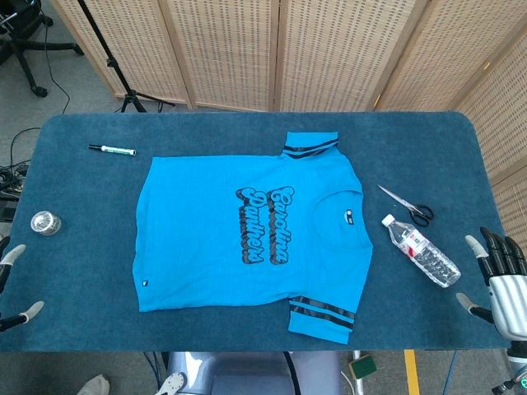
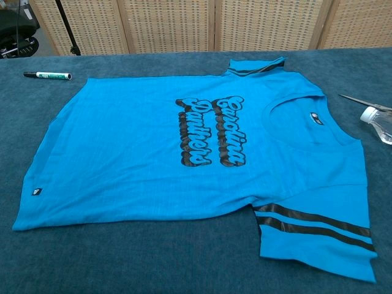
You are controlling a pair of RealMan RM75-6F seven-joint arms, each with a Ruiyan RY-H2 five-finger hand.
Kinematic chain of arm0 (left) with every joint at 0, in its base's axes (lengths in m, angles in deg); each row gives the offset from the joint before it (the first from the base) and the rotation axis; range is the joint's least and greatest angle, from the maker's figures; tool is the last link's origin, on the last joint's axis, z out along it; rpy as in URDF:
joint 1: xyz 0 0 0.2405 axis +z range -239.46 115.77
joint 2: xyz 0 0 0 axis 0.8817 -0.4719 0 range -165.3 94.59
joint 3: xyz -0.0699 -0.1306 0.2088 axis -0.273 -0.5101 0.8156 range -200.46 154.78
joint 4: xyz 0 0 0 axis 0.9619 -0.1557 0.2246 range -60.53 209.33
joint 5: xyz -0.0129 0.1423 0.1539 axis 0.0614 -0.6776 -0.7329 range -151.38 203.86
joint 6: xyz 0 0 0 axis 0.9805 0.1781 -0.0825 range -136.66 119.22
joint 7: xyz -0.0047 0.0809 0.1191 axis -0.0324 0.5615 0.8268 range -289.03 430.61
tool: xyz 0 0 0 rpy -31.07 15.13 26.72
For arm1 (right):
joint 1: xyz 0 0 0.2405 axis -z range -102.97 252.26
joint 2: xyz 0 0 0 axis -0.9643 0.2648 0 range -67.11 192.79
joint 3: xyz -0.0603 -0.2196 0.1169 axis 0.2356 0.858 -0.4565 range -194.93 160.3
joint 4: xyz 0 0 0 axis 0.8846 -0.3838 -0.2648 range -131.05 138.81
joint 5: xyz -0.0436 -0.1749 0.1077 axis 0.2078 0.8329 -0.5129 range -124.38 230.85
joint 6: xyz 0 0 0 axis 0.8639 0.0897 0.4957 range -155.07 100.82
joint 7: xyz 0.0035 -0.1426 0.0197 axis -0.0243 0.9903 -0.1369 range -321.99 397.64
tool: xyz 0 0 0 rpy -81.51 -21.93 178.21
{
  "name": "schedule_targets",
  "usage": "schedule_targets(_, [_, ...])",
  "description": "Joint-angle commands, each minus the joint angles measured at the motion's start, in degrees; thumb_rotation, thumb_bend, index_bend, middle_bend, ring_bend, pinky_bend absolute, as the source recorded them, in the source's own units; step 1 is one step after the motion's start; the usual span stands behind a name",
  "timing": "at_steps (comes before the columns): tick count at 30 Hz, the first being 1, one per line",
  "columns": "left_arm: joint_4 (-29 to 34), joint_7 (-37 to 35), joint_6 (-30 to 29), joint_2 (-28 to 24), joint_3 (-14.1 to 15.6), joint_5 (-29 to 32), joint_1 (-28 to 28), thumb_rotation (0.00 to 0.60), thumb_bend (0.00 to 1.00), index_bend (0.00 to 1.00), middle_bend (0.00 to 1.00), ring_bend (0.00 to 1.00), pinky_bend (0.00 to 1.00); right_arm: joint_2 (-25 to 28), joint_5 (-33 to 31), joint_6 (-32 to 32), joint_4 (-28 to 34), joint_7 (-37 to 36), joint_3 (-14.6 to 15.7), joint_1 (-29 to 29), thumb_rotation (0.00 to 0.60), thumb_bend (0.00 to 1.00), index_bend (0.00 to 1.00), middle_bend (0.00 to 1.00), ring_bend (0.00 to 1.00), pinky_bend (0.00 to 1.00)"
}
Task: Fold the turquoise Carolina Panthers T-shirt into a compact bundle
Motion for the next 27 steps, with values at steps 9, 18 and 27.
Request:
schedule_targets(9, [-0.1,-0.3,0.2,0.0,-0.4,0.4,-0.1,0.6,0.1,0.0,0.0,0.0,0.0,0.5,1.9,1.8,0.4,-0.1,1.5,-0.6,0.6,0.0,0.0,0.0,0.0,0.0])
schedule_targets(18, [0.0,-0.8,-0.1,-0.3,-0.3,-0.2,0.0,0.6,0.1,0.0,0.0,0.0,0.0,1.0,5.0,3.7,1.2,0.4,3.5,-1.3,0.6,0.0,0.03,0.0,0.0,0.0])
schedule_targets(27, [0.3,-1.3,-0.2,-0.7,-0.5,0.2,0.1,0.6,0.1,0.0,0.0,0.0,0.0,-1.3,16.6,8.9,-1.4,-1.4,8.8,-5.7,0.6,0.0,0.18,0.0,0.0,0.0])
